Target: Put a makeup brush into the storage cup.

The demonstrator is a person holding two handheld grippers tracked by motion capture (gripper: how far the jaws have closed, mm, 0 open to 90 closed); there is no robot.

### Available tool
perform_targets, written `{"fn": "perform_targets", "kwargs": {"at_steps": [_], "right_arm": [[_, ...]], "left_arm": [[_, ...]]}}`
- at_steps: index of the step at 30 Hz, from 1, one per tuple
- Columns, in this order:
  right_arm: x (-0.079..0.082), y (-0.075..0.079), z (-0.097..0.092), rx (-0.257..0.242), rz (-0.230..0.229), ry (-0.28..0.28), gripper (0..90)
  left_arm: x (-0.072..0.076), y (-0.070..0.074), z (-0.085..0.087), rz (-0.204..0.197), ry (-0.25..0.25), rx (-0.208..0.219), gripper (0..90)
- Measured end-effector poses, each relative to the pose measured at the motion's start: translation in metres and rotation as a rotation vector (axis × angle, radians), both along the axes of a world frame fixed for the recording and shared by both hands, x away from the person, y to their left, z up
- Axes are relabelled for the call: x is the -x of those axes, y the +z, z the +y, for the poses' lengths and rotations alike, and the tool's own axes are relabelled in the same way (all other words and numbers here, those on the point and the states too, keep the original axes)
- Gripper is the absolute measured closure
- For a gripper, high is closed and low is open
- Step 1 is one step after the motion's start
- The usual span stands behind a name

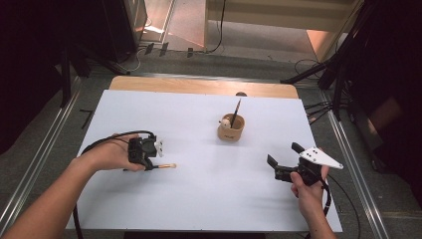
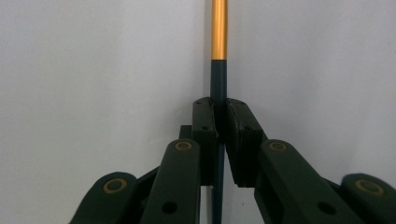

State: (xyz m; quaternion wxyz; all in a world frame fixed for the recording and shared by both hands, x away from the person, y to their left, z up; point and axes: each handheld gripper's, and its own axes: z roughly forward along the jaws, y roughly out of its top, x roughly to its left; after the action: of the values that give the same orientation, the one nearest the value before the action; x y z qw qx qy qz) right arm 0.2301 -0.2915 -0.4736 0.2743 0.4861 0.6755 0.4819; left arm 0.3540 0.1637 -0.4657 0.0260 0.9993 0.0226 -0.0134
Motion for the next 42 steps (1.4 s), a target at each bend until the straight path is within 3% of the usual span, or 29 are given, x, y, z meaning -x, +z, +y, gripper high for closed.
{"fn": "perform_targets", "kwargs": {"at_steps": [2, 6, 10, 14, 17, 21, 28, 34, 42], "right_arm": [[0.000, 0.000, 0.000, -0.003, 0.000, 0.001, 0.0], [0.000, 0.000, 0.000, 0.000, 0.001, 0.001, 0.0], [-0.001, 0.000, 0.001, -0.003, 0.003, 0.002, 0.0], [-0.001, 0.000, 0.002, 0.002, -0.005, 0.003, 0.0], [0.000, 0.001, 0.002, -0.002, -0.007, 0.004, 0.0], [-0.001, 0.001, 0.001, -0.005, -0.004, 0.000, 0.0], [0.001, 0.004, 0.003, -0.004, -0.013, 0.005, 0.0], [0.002, 0.005, 0.004, -0.012, -0.015, 0.006, 0.0], [0.002, 0.007, 0.006, -0.011, -0.024, 0.017, 0.0]], "left_arm": [[0.001, 0.000, -0.001, -0.008, -0.002, -0.011, 83.0], [0.003, 0.000, 0.001, -0.025, -0.005, 0.010, 84.7], [0.005, 0.000, 0.006, -0.040, 0.001, 0.040, 85.1], [0.002, -0.001, 0.012, -0.012, 0.035, 0.093, 85.2], [0.002, 0.000, 0.017, -0.018, 0.035, 0.123, 85.3], [0.004, 0.002, 0.017, -0.038, 0.032, 0.116, 85.2], [-0.001, 0.012, 0.022, -0.011, 0.094, 0.259, 85.2], [-0.001, 0.021, 0.024, -0.021, 0.118, 0.350, 85.2], [0.000, 0.033, 0.025, -0.041, 0.152, 0.432, 85.3]]}}
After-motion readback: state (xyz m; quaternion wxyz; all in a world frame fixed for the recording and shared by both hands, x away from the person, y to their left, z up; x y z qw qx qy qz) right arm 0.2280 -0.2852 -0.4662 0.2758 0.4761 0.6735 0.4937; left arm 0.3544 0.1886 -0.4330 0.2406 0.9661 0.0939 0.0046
